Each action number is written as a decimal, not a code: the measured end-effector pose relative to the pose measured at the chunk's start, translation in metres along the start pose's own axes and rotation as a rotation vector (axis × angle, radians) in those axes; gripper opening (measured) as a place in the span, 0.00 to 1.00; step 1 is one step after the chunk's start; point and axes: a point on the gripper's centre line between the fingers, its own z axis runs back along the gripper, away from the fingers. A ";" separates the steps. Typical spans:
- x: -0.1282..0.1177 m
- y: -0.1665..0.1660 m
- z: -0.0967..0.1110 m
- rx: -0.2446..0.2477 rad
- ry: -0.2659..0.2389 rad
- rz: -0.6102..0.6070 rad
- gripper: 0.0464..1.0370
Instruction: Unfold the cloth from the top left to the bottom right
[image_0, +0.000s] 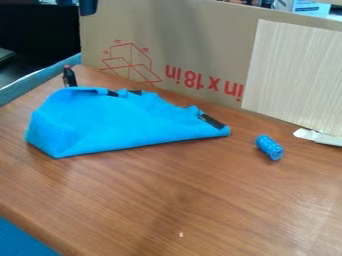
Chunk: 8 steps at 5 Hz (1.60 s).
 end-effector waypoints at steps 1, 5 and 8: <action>0.003 -0.001 -0.024 -0.029 0.046 0.001 0.96; 0.026 -0.033 -0.074 -0.096 0.086 -0.018 0.96; 0.024 -0.062 -0.132 -0.087 0.179 -0.079 0.96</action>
